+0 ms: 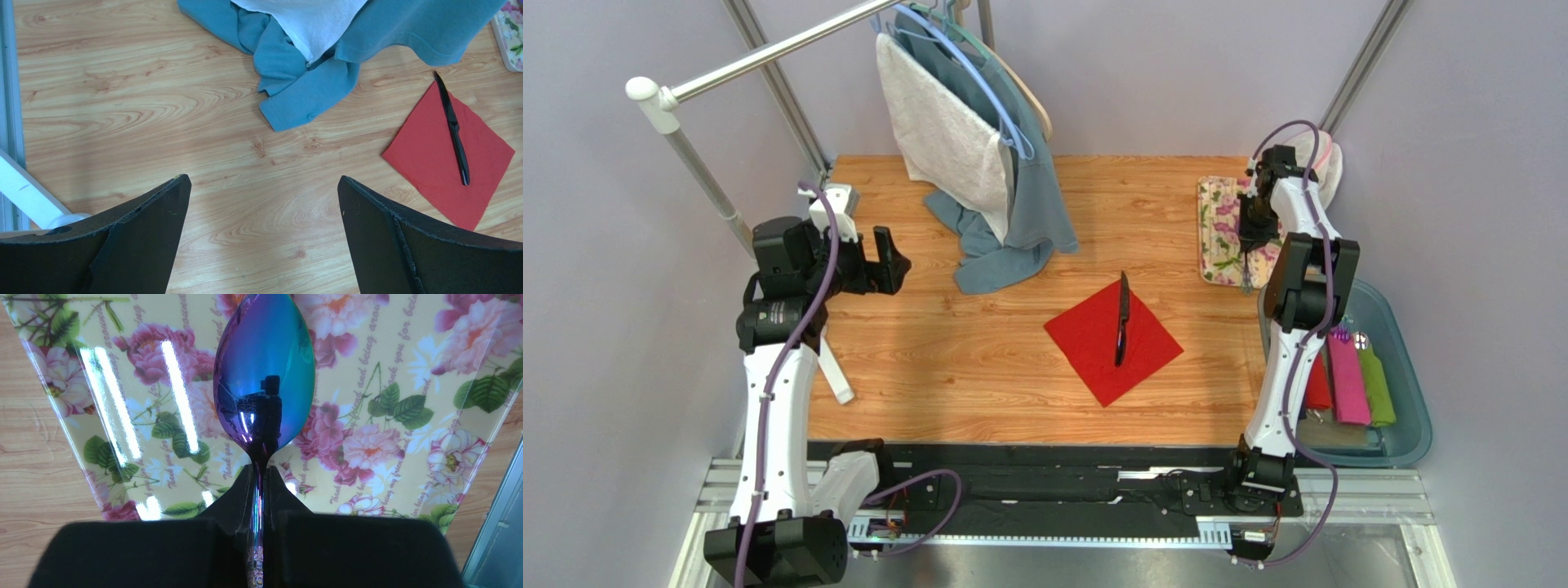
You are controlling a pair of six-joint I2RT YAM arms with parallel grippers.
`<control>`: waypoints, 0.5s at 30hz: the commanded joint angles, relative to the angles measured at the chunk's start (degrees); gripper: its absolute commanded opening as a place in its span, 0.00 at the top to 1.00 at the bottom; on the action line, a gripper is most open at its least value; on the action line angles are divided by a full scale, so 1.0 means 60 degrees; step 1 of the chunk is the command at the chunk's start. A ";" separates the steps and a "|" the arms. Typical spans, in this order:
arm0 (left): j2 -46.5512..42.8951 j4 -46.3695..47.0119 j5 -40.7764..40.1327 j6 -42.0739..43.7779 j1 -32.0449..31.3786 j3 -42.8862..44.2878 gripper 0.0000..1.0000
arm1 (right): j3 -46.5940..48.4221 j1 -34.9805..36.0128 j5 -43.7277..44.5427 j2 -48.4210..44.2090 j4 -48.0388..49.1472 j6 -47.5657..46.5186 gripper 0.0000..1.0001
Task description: Place the utensils on the paper napkin and roll it up
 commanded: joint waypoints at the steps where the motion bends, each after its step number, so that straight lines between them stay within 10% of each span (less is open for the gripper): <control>1: -0.0166 -0.0004 -0.0237 -0.0368 0.0079 0.0118 0.01 | 0.0209 -0.0011 0.0423 -0.0258 0.0401 -0.0240 1.00; 5: -0.0400 0.0215 0.0421 -0.0281 0.0079 0.0250 0.01 | 0.0077 -0.0011 -0.1125 -0.1253 0.0372 -0.0913 1.00; 10: -0.0999 0.0742 0.2660 0.0816 0.0079 0.0309 0.01 | 0.0033 0.0134 -0.6659 -0.2835 -0.0827 -0.1777 1.00; 15: -0.1878 0.1927 0.4899 0.1666 0.0036 -0.0217 0.01 | 0.0779 0.1478 -1.0073 -0.3365 -0.4135 -0.3313 1.00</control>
